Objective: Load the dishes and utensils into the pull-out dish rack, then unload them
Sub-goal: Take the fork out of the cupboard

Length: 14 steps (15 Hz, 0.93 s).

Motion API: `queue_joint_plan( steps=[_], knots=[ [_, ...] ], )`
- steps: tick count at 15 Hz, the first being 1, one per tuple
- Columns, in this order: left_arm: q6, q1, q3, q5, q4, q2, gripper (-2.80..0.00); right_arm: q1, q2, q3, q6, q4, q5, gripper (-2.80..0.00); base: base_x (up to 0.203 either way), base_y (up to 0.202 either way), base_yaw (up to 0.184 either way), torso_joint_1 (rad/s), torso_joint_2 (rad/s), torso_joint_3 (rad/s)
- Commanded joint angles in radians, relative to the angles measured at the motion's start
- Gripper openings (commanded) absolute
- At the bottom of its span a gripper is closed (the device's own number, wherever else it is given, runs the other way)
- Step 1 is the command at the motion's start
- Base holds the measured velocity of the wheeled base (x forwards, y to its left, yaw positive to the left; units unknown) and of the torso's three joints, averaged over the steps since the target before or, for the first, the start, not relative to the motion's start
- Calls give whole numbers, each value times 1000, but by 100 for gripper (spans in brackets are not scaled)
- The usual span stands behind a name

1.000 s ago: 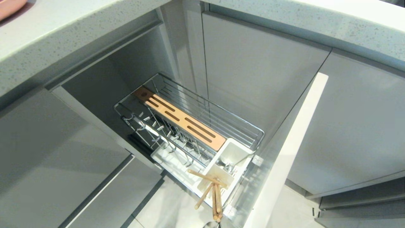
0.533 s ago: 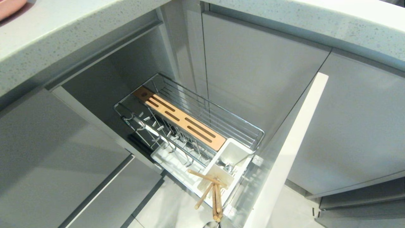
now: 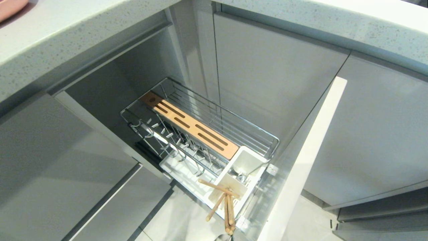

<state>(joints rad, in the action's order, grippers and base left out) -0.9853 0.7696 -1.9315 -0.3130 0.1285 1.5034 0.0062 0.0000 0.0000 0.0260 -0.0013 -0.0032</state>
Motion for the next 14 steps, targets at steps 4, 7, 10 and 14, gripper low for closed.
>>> queue_joint_plan(
  steps=[4, 7, 10, 14],
  knots=[
    [-5, 2, 0, 0, 3, -6, 0, 0, 0, 2, 0, 0, 0, -280, 0, 0, 0, 0, 0, 0],
    [41, 4, 6, 11, 10, -14, 0, 0, 0, 2, 0, 0, 0, -280, 0, 0, 0, 0, 0, 0],
    [130, 10, 9, 18, 61, -31, 0, 0, 0, 1, 0, 0, 0, -280, 0, 0, 0, 0, 0, 0],
    [153, 11, 17, 20, 79, -93, 0, 0, 0, 2, 0, 0, 0, -280, 0, 0, 0, 0, 0, 0]
  ],
)
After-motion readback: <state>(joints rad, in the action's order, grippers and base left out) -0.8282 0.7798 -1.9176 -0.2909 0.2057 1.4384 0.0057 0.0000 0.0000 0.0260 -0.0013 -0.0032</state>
